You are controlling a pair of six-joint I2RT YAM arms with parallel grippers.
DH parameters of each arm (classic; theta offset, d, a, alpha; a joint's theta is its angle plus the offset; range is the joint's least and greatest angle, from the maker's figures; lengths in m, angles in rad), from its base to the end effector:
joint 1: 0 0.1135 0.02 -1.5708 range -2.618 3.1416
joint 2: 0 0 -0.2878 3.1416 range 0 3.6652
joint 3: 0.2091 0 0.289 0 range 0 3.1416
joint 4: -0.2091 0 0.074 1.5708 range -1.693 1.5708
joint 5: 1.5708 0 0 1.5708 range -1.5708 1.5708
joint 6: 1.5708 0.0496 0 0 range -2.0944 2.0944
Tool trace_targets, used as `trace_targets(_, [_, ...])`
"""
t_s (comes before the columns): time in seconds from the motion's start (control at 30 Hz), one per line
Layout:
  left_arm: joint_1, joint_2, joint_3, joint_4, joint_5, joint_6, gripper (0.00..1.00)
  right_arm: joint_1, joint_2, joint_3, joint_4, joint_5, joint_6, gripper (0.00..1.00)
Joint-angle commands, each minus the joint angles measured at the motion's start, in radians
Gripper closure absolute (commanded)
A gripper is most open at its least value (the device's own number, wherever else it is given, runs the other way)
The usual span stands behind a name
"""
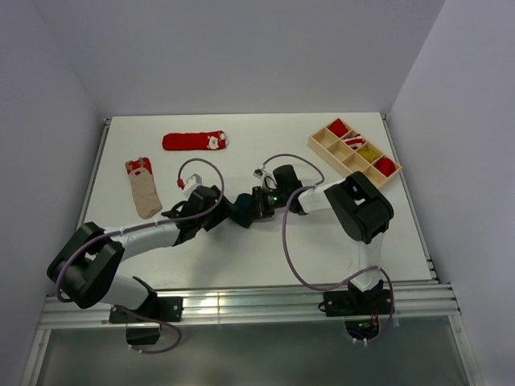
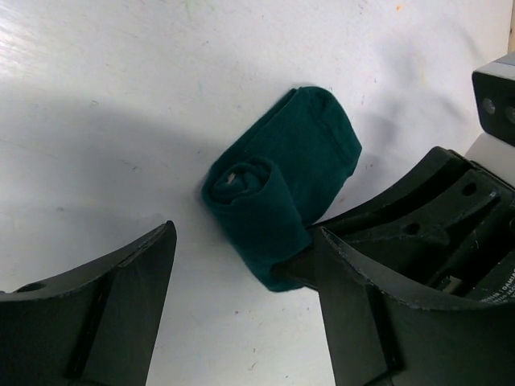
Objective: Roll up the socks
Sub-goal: Roll the sock at the center of the board.
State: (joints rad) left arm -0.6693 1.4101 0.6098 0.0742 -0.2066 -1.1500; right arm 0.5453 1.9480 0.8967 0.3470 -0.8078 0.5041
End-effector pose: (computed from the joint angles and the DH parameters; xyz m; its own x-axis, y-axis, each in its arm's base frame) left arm 0.2459 -0.1816 0.1552 -0.6572 -0.6192 -0.4298 -0.2764 0.7284 -0.6269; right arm 0.3242 0.2386 0.0953 -0.8853 -0.1466 -0.4412 -0.4588 0.4294 0.7779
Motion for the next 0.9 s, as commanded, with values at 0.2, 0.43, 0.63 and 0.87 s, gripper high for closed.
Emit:
trace_targets(0.2, [-0.012,0.115,0.053,0.047,-0.037,-0.042,0.28,-0.002,0.065,0.002,-0.069,-0.050,0.059,1.00])
trace_targets(0.43, [-0.012,0.177,0.068,0.007,-0.057,-0.048,0.38,-0.010,0.078,-0.005,-0.037,-0.070,0.086,1.00])
trace_targets(0.63, [-0.016,0.197,0.076,-0.017,-0.054,-0.037,0.54,-0.015,0.092,-0.010,-0.013,-0.080,0.112,1.00])
trace_targets(0.87, [-0.018,0.199,0.100,-0.050,-0.047,0.007,0.94,-0.013,-0.004,-0.056,-0.014,0.002,0.051,0.93])
